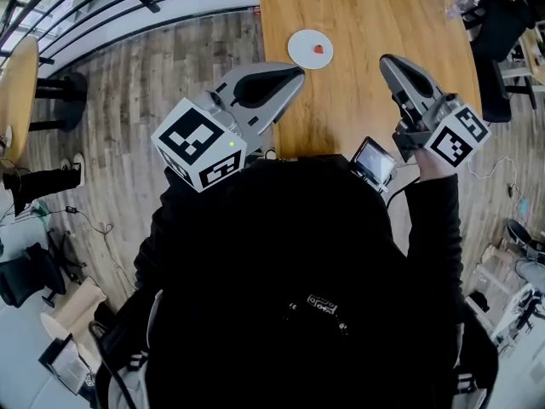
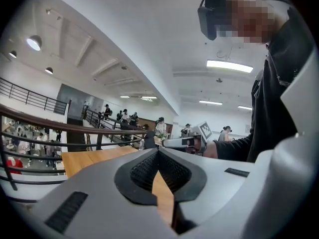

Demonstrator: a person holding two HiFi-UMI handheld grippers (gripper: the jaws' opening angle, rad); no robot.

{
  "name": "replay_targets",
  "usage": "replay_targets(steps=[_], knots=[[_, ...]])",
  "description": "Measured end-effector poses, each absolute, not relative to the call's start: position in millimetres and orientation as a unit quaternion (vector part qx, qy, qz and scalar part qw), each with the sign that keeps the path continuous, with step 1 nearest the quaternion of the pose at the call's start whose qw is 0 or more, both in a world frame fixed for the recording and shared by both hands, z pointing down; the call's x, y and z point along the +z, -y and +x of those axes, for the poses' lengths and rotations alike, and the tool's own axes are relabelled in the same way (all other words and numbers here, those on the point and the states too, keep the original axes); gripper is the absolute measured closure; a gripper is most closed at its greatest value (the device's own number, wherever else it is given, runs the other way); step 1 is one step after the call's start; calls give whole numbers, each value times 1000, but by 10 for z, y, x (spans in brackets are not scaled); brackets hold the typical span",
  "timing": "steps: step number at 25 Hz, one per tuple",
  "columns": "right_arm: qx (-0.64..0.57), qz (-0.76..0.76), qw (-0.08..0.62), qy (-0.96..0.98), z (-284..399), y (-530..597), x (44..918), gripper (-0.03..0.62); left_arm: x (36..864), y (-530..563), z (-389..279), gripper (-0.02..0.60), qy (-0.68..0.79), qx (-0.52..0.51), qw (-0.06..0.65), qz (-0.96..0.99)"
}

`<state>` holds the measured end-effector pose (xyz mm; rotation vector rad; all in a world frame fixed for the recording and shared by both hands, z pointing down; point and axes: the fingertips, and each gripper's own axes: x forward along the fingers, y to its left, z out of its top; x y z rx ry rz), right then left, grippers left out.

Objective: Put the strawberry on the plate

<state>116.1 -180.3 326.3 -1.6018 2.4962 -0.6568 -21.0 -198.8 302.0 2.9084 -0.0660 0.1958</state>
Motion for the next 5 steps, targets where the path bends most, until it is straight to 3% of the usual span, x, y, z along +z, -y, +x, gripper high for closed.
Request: replay_targets(steps=[5], knots=[[-202,-530,24,-823,1013,1668,3142,576,3078,1814,-368,577,17,78,123,989]])
